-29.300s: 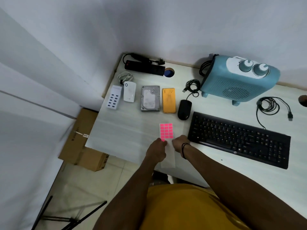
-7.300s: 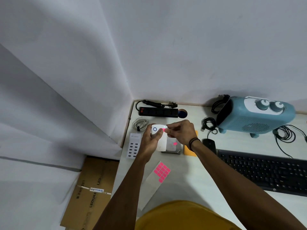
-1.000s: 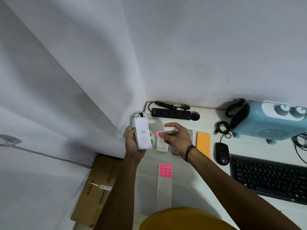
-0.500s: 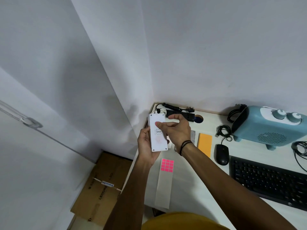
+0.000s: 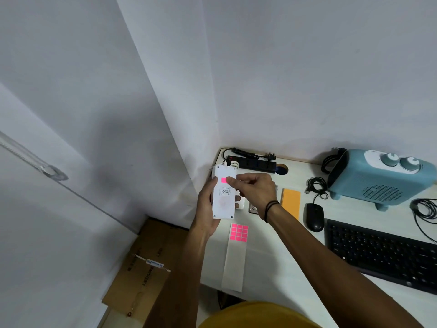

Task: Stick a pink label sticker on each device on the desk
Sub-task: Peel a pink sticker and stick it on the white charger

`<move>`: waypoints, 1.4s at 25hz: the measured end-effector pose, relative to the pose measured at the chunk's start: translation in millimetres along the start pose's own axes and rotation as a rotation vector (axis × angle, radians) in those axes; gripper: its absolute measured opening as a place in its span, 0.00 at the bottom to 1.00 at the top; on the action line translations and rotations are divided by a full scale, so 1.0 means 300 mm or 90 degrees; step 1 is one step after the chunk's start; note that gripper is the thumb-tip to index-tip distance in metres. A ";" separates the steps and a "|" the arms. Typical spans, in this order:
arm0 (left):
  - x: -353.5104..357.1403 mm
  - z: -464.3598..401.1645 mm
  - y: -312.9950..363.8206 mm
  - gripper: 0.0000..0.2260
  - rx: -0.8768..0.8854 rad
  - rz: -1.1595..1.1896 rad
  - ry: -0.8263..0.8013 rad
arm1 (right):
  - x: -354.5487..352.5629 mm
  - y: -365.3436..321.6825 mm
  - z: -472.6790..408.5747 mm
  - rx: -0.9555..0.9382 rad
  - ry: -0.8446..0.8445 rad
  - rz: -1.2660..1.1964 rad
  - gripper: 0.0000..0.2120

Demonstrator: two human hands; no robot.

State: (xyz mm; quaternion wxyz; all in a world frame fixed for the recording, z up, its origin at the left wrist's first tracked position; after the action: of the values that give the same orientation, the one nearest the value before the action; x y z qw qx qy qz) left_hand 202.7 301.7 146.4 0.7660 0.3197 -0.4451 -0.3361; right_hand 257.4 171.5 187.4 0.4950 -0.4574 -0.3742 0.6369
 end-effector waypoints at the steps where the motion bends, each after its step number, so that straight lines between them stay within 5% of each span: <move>1: -0.002 0.002 0.000 0.23 0.014 -0.024 -0.002 | 0.002 0.007 0.002 -0.005 -0.005 -0.017 0.15; 7: 0.001 -0.008 0.007 0.13 0.049 -0.110 0.023 | 0.005 0.031 -0.004 -0.039 0.001 -0.020 0.10; 12: 0.002 -0.012 0.004 0.24 -0.039 -0.054 0.008 | 0.010 0.048 -0.038 0.001 -0.021 -0.026 0.08; 18: -0.061 -0.043 0.014 0.25 -0.096 -0.164 -0.048 | 0.027 0.078 -0.163 0.334 -0.224 -0.162 0.27; 22: -0.113 -0.070 0.006 0.22 -0.124 -0.287 -0.043 | 0.064 0.141 -0.293 0.407 -0.216 -0.326 0.18; 24: -0.153 -0.091 0.001 0.22 -0.119 -0.367 -0.013 | 0.080 0.151 -0.357 0.387 -0.153 -0.369 0.09; 28: -0.247 -0.177 -0.034 0.21 -0.037 -0.543 0.072 | 0.120 0.115 -0.449 0.242 -0.159 -0.211 0.02; 35: -0.272 -0.356 -0.023 0.30 -0.029 -0.744 0.216 | 0.304 0.115 -0.697 0.089 -0.137 0.121 0.17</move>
State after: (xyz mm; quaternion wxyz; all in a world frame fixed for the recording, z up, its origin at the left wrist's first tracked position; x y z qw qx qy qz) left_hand 266.1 383.3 60.1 0.5220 0.5437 -0.0603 -0.6544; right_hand 438.5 257.2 73.0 0.4204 -0.3845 -0.3351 0.7504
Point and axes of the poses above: each hand's wrist, its own z-axis away from the middle knuckle, its own x-axis out of the palm, y = z × x, the point moved 1 cm from there along -z, towards the middle knuckle, and after that the axes turned 4 degrees about y, right-handed, at the moved point
